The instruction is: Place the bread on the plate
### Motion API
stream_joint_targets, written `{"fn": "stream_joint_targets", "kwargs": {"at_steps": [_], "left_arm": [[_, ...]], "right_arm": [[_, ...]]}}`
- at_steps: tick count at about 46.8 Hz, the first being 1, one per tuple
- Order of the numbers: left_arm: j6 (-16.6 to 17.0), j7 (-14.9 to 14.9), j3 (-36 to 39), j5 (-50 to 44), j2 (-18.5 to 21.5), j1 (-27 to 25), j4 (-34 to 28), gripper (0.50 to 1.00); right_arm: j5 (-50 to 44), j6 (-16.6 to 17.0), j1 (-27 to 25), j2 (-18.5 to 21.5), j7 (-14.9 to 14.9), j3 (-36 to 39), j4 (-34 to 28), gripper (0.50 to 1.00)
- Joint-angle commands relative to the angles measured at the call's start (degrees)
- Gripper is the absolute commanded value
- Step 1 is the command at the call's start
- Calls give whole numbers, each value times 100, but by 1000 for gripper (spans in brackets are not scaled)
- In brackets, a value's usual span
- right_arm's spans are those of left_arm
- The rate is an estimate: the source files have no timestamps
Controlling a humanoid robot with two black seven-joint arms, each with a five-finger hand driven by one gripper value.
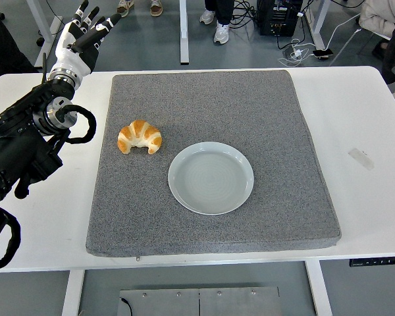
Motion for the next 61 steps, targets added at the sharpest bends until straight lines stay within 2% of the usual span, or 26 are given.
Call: {"fn": "stream_joint_targets", "kwargs": {"at_steps": [1, 25, 37, 44, 61], "left_arm": [[-6, -8, -88, 2, 0, 27, 0, 993], [-6, 18, -185, 11, 44, 62, -62, 996], [-6, 36, -132, 11, 255, 62, -88, 996], [2, 53, -89, 55, 439, 62, -369, 996], [2, 378, 1071, 90, 861, -131, -729, 995]], "right_arm": [[0, 0, 0, 0, 0, 0, 0, 1000], [0, 0, 0, 0, 0, 0, 0, 1000], [0, 0, 0, 0, 0, 0, 0, 1000], [0, -9, 0, 0, 0, 0, 0, 1000], [0, 0, 0, 0, 0, 0, 0, 1000]]}}
